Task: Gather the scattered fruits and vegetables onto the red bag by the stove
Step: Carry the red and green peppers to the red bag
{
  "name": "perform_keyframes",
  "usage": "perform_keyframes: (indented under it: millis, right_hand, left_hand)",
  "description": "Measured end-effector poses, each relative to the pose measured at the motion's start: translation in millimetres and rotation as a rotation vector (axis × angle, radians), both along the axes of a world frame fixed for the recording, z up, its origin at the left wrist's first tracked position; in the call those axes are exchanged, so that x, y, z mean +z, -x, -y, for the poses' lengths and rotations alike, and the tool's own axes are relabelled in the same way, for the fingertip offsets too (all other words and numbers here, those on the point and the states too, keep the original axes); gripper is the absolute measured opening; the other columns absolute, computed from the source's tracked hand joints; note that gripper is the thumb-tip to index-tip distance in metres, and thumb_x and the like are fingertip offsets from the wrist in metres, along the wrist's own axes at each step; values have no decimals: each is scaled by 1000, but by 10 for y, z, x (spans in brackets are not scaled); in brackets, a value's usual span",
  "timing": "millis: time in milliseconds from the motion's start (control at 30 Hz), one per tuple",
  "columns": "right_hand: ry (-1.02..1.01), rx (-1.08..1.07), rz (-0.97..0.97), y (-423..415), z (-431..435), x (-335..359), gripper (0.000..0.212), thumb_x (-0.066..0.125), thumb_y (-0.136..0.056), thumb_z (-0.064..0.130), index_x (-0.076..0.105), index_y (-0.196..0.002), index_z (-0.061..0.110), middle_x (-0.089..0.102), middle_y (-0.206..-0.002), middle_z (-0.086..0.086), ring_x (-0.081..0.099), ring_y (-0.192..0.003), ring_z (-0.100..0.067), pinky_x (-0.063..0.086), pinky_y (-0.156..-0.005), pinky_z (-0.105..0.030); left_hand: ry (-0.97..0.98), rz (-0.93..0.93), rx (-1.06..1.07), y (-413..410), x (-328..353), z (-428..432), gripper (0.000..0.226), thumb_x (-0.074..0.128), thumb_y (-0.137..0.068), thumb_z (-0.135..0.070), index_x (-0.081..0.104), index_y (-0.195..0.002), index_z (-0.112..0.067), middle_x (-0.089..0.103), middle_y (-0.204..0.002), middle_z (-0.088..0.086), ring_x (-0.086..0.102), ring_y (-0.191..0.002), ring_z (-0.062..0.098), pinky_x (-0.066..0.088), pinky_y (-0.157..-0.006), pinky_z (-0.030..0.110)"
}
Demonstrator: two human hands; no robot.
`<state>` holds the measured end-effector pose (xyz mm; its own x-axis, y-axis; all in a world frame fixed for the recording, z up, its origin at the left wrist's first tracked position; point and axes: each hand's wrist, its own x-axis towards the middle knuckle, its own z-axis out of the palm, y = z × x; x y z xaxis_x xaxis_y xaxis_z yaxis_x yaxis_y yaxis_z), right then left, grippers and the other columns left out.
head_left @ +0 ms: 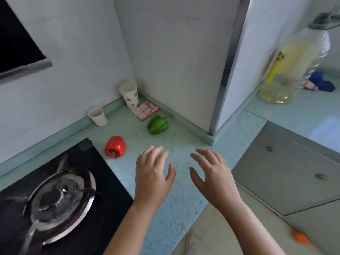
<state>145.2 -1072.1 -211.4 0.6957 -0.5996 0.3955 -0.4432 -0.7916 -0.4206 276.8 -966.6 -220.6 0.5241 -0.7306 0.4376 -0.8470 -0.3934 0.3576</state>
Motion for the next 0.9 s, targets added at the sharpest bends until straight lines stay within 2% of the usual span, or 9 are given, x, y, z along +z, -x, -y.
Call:
perform_keyframes:
  millis: [133,267,433,567,900]
  right_hand:
    - [12,90,-20,-327,376,-64,33,56,-78,30,64,-105,12,64,-109,-8,58,-101,-31,49,-81,-44]
    - [-1,178,-35,-682,632,-144,33,59,-76,28,64,-105,11,64,-108,-8,58,-101,-31,48,-82,-45]
    - [-4,291,-85,-1164,791,-249,36,59,-75,29,64,-106,11,65,-105,-9,60,-97,-32,48,-82,-44]
    - [-15,354,-114,-1455,865,-347,38,71,-74,22,62,-108,9,65,-106,-11,60,-95,-35,48,-82,-47]
    - [-113,411,-182,-2111,1089,-558,44,72,-75,19,60,-116,10,60,-120,-11,53,-112,-35,41,-92,-51]
  left_hand:
    - [-9,-15,89,-251,-67,152,41,44,-85,-34,63,-109,-6,61,-115,9,47,-117,26,36,-99,38]
    - [8,-55,203,-475,-150,208,44,44,-84,-34,61,-111,-4,59,-115,10,43,-115,22,39,-98,39]
    - [-14,-74,318,-700,-236,171,44,43,-83,-34,60,-112,-5,59,-115,9,50,-113,27,39,-97,39]
    - [-20,-72,401,-906,-325,134,44,44,-81,-33,61,-109,-4,60,-114,10,53,-111,31,40,-95,43]
    - [-107,-52,486,-1463,-593,81,43,47,-79,-31,63,-108,-2,60,-114,17,56,-106,38,48,-88,50]
